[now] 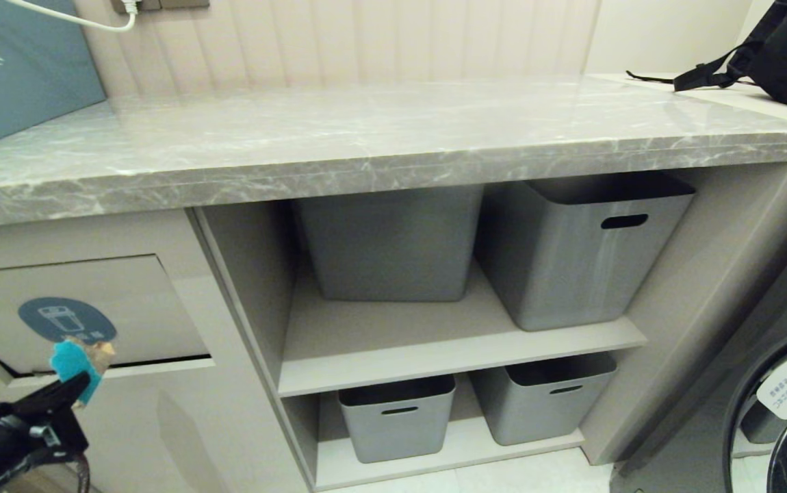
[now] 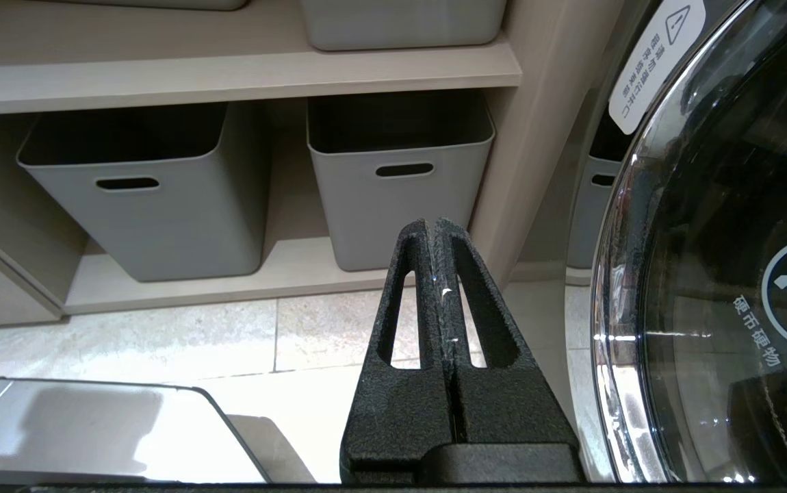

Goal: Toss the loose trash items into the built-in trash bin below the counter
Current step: Put the garbage in the trash can

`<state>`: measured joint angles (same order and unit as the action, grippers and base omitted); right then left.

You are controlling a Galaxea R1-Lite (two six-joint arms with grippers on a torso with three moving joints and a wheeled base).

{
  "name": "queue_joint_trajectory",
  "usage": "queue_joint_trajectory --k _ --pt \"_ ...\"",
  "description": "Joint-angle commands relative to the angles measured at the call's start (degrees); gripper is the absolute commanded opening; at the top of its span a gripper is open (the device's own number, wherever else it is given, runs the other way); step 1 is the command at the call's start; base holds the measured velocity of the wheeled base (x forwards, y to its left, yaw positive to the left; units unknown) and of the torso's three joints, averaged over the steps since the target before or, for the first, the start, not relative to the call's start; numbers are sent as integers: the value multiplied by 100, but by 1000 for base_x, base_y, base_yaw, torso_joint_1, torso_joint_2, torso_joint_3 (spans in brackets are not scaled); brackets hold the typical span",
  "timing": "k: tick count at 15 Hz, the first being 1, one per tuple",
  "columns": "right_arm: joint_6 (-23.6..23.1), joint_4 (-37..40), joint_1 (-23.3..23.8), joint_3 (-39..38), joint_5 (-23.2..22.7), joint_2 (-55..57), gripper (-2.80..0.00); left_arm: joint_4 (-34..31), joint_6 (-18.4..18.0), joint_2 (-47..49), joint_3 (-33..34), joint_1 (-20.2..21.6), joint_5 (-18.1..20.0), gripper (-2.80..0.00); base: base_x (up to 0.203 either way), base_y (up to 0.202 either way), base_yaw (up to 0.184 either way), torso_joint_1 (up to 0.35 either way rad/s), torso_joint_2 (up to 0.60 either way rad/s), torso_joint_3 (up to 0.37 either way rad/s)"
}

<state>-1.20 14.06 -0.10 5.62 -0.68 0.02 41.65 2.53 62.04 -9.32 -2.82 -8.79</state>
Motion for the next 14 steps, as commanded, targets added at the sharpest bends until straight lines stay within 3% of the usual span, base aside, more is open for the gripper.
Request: queue_joint_trajectory --k 1,4,9,14 --pt "-3 9 1 1 -3 -2 -280 25 -16 -506 205 19 13 -280 0 0 0 0 0 0" --pt "-3 9 1 1 -3 -2 -280 -27 -382 -748 377 26 17 -280 0 0 0 0 0 0" --pt "-3 9 -2 1 -3 -2 -280 61 -180 -1134 776 25 52 -280 0 0 0 0 0 0" --pt "-82 9 1 -8 -11 -2 -280 71 -218 -1152 861 18 70 -280 0 0 0 0 0 0"
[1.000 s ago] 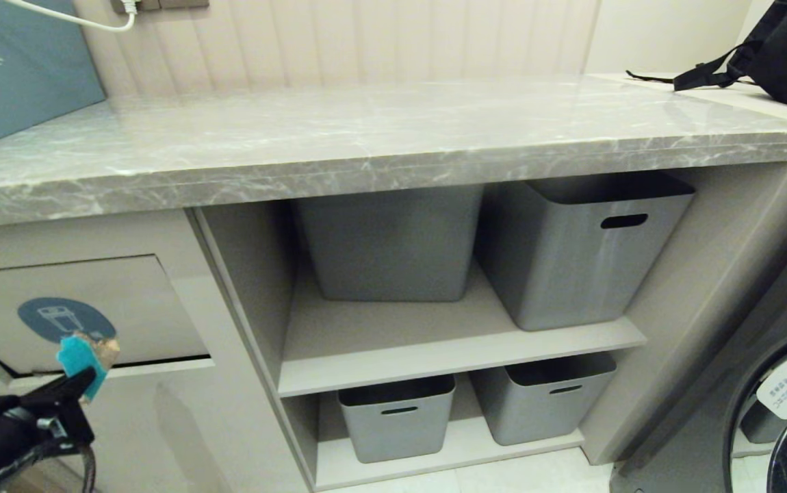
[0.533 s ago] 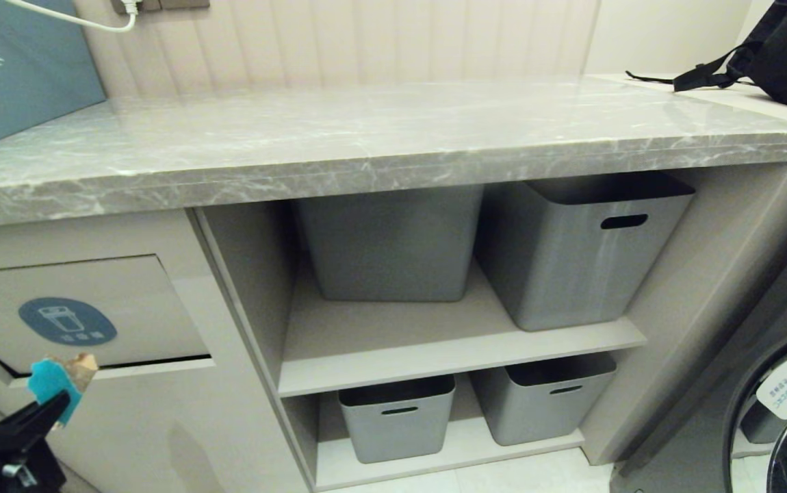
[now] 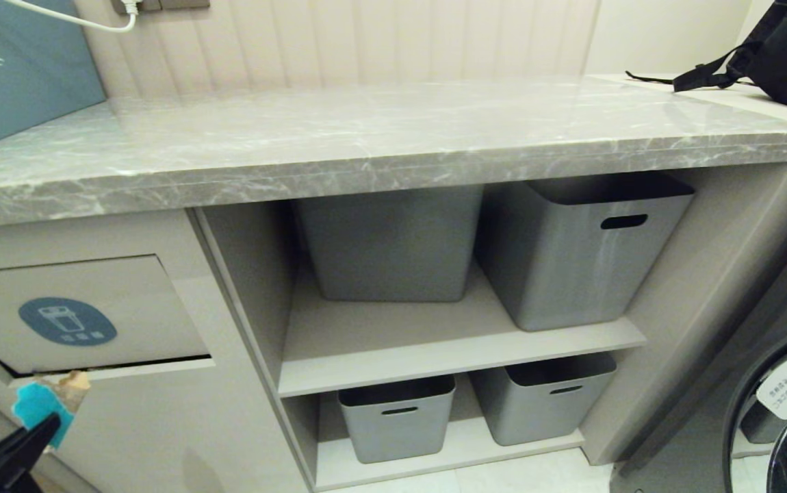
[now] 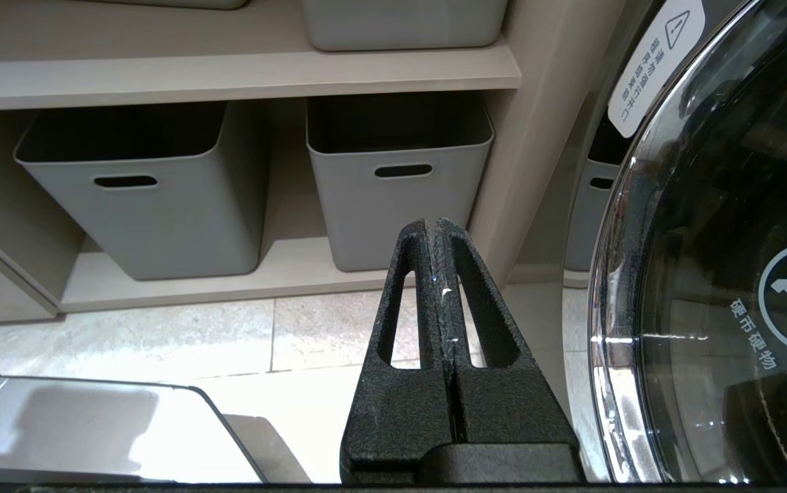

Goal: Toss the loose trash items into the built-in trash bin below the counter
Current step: Put the garbage in the trash can

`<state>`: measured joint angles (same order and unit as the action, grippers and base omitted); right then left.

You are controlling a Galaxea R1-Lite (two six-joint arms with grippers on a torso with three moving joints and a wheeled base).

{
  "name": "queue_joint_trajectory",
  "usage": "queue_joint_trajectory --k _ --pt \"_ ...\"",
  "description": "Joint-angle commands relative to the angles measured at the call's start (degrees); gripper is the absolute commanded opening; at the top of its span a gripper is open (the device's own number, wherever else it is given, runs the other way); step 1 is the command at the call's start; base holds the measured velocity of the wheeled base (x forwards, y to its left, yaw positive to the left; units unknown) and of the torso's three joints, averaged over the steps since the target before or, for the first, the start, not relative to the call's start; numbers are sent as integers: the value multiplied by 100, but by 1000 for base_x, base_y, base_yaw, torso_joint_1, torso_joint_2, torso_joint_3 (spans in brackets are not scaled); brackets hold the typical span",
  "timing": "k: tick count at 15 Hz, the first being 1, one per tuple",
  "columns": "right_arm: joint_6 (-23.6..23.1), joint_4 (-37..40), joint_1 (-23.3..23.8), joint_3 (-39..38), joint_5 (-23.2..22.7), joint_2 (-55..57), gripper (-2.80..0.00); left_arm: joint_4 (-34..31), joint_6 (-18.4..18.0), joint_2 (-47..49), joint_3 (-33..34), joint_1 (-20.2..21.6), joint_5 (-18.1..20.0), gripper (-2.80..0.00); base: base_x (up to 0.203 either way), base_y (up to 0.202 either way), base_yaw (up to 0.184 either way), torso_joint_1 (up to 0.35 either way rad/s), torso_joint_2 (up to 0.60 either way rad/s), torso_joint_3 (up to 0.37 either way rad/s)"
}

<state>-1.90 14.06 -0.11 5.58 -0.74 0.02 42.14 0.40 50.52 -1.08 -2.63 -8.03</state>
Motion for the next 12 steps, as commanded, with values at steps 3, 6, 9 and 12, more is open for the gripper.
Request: queue_joint_trajectory --k 3,6,9,12 --pt "-21 9 -6 -4 -13 -2 -280 23 21 -7 99 0 -15 -280 0 0 0 0 0 0" --pt "-26 9 -2 -2 -10 -2 -280 22 21 2 99 -13 -18 -280 0 0 0 0 0 0" --pt "-21 9 -4 -5 -14 -2 -280 13 48 2 99 -27 -23 -280 -1 -4 119 2 0 1" --pt "-21 9 -1 -5 -14 -2 -280 -22 120 4 99 -36 -1 -280 2 -9 210 3 2 3"
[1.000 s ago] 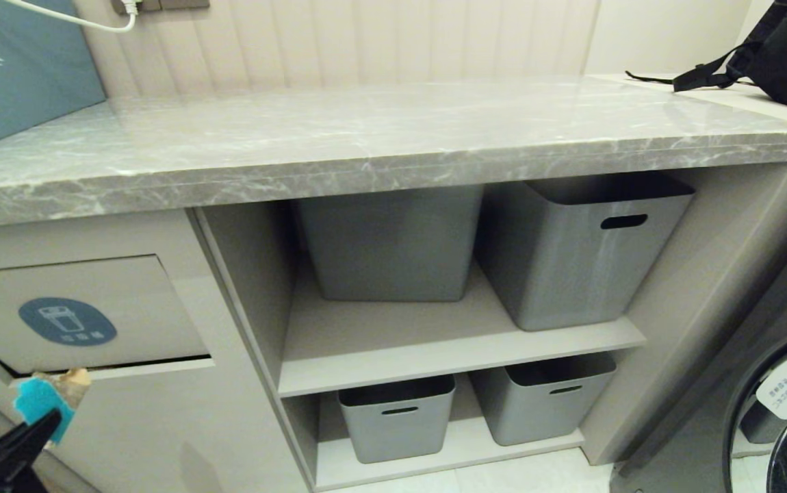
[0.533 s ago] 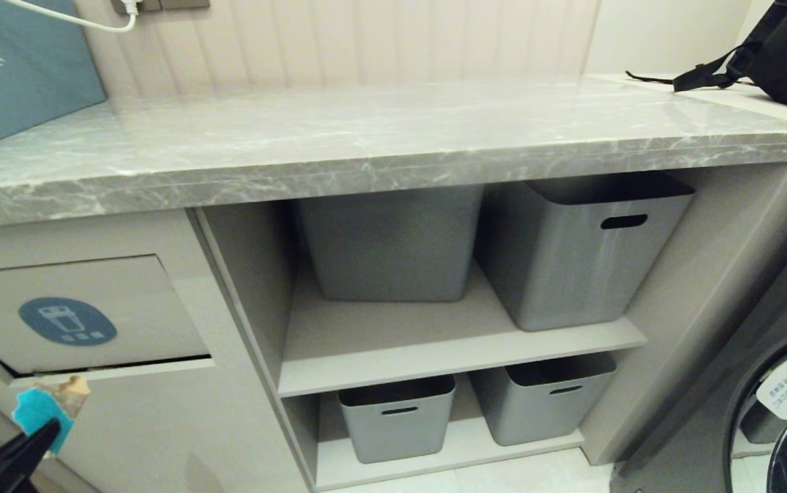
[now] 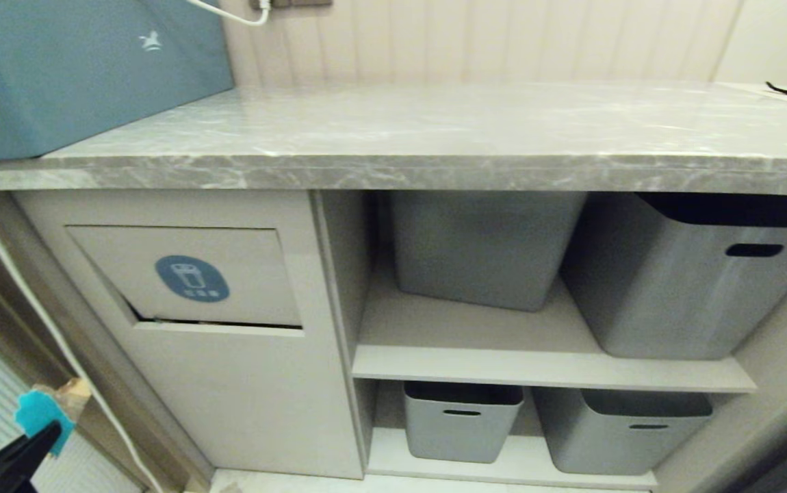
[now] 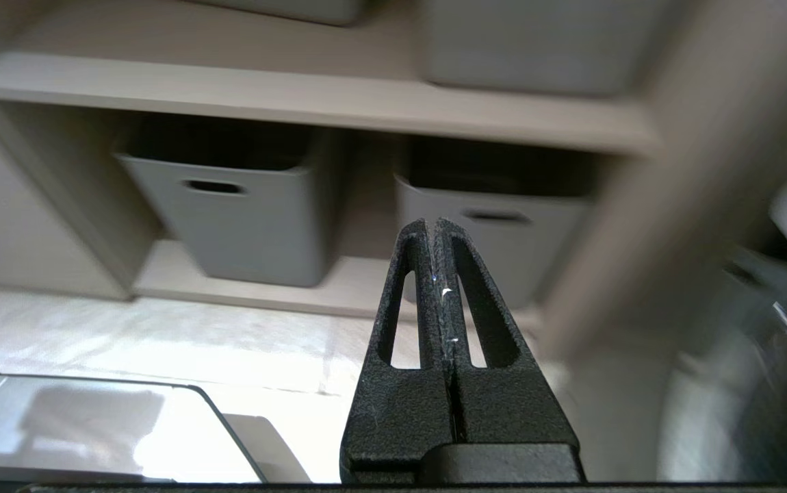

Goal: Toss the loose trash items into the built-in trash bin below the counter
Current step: Put the garbage in the trash can

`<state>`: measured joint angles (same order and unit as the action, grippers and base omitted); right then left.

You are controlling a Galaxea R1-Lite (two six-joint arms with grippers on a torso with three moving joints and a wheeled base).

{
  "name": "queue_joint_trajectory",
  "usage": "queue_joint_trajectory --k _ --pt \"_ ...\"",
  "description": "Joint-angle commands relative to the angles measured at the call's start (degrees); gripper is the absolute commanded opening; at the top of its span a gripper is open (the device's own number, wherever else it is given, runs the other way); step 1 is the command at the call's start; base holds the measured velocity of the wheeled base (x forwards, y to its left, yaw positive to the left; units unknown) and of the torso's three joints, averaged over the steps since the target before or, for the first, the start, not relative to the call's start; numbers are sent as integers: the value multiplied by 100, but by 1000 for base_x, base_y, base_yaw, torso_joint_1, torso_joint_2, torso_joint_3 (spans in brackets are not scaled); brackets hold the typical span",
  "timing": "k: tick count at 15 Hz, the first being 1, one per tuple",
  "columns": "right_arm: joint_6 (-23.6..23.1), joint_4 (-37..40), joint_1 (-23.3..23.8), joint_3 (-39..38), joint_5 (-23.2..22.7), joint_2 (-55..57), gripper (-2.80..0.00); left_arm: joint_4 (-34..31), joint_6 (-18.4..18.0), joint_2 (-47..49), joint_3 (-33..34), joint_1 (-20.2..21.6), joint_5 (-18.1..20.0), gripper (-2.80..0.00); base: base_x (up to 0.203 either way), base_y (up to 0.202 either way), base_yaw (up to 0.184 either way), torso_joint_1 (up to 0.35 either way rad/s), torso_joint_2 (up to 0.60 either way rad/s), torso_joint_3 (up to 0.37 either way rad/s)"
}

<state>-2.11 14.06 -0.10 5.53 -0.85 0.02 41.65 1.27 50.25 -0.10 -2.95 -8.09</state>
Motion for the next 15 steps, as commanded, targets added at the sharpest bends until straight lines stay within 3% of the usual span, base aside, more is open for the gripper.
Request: queue_joint_trajectory --k 1,5,8,10,15 --pt "0 9 1 0 -3 -2 -280 25 39 78 1 -4 100 -280 -1 -12 203 -2 11 11" --pt "0 9 1 0 -3 -2 -280 -4 22 467 -424 5 793 -280 -1 -4 90 3 3 1" --pt "-9 9 1 4 -3 -2 -280 51 20 1408 -1529 16 879 -280 0 0 0 0 0 0" --pt "2 9 -7 2 -3 -2 -280 244 22 1987 -1769 15 939 -280 0 0 0 0 0 0" --pt "45 9 -8 0 12 -2 -280 1952 27 3654 -1531 59 1092 -280 0 0 0 0 0 0"
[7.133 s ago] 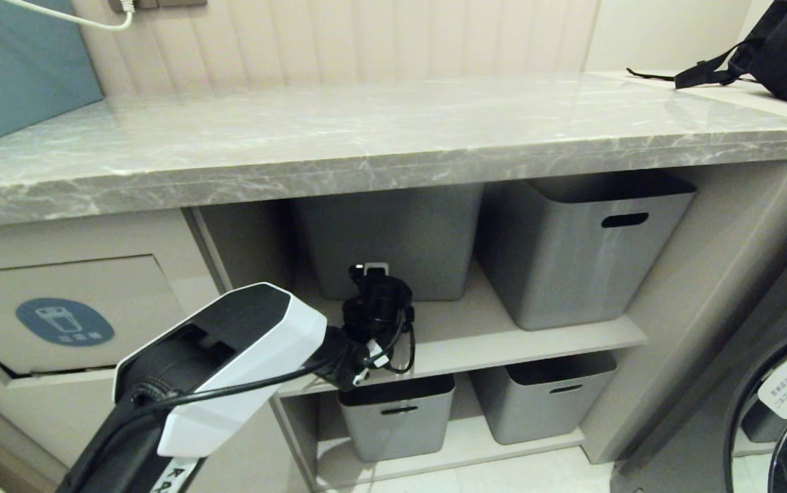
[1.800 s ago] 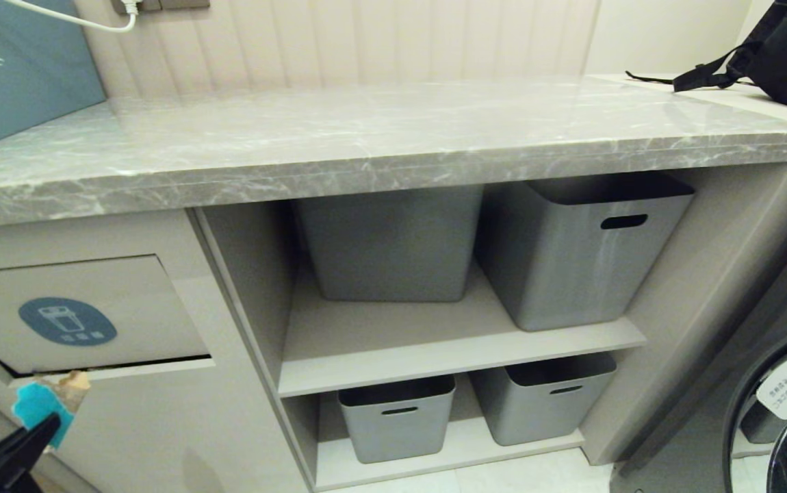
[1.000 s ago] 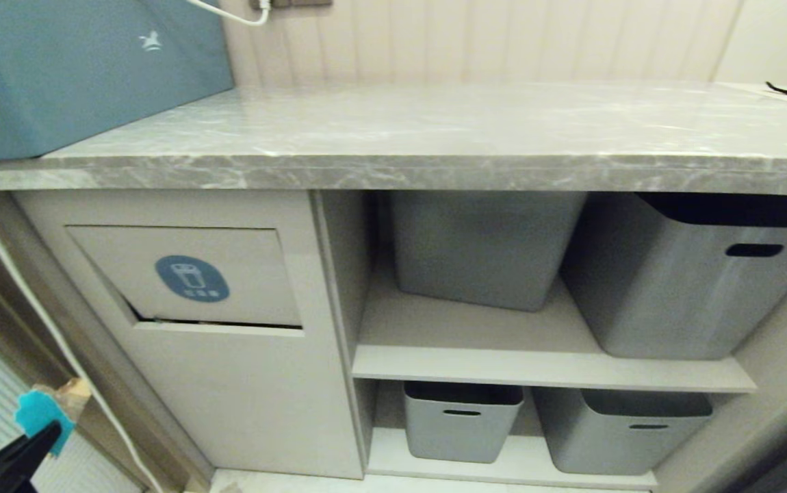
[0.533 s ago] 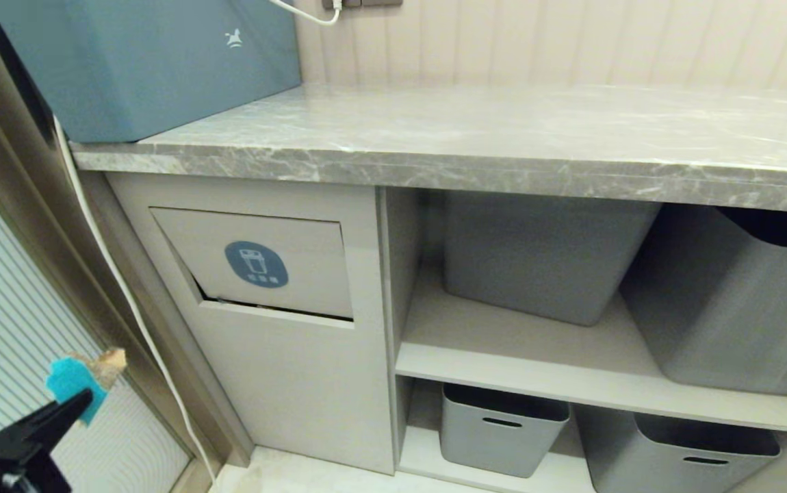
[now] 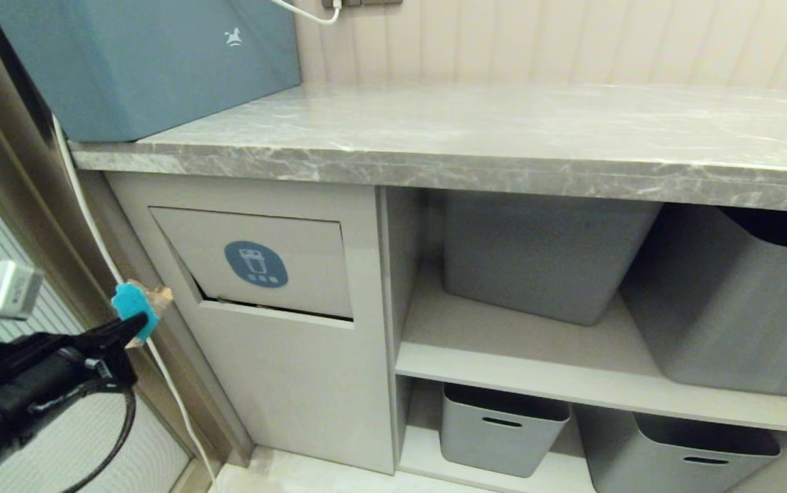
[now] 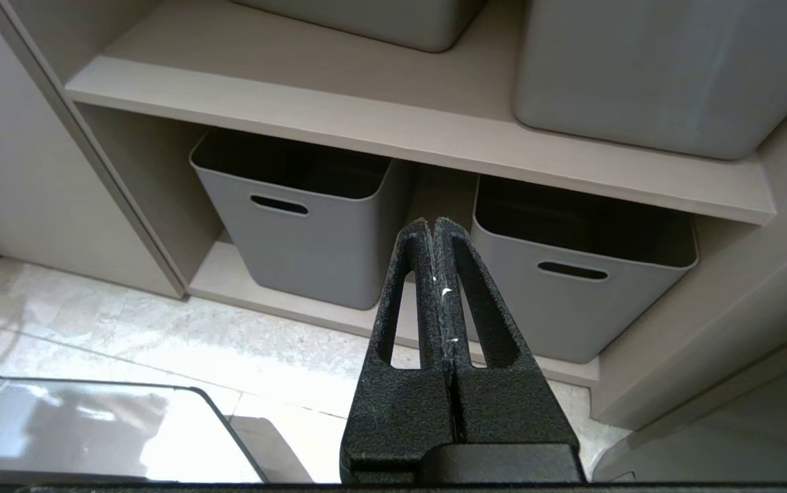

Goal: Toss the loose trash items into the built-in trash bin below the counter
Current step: Put the garbage in the trash can

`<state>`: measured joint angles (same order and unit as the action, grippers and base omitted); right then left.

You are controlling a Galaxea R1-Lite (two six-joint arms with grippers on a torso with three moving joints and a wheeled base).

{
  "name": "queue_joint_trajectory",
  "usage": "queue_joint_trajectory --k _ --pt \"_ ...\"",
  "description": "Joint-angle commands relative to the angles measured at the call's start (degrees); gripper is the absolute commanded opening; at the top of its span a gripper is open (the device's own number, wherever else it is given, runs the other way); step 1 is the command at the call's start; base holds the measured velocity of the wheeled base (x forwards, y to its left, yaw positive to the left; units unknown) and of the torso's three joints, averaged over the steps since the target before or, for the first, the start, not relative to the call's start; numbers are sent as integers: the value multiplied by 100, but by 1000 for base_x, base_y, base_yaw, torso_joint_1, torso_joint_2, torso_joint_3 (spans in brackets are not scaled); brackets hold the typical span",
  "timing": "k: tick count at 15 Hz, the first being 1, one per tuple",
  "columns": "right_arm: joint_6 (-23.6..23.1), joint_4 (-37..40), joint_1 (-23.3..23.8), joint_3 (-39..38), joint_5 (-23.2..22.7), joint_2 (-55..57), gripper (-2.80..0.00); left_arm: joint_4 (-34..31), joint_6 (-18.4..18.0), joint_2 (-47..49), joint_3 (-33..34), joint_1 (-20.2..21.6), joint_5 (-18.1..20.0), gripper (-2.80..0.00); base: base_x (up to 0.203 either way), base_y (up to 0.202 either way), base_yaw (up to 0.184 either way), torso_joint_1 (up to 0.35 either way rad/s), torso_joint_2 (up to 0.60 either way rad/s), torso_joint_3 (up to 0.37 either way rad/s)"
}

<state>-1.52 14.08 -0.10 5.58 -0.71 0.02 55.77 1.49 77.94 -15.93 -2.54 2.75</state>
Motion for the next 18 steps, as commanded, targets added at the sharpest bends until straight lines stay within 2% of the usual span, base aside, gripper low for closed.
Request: queue_joint_trajectory --k 1,5,7,9,14,17,18 --pt "-57 7 0 -5 -15 -2 -280 998 9 1244 77 27 15 -280 0 0 0 0 0 0" --pt "-68 7 -3 -5 -22 -2 -280 2606 192 2569 46 41 60 -280 0 0 0 0 0 0" --pt "-75 7 -1 -13 -17 -2 -280 3041 275 3119 -155 42 112 -280 0 0 0 0 0 0" --pt "-291 7 1 -13 -25 -2 -280 3154 305 3645 -586 42 132 -280 0 0 0 0 0 0" --pt "-461 7 -8 -13 -52 -2 -280 3189 295 4436 -1709 9 105 -280 0 0 0 0 0 0" --pt "-466 7 1 -13 -52 -2 -280 3189 291 4685 -2360 -232 47 -280 0 0 0 0 0 0" --pt "-472 7 -6 -13 -61 -2 -280 3189 303 4765 -2536 -326 -89 -280 0 0 0 0 0 0"
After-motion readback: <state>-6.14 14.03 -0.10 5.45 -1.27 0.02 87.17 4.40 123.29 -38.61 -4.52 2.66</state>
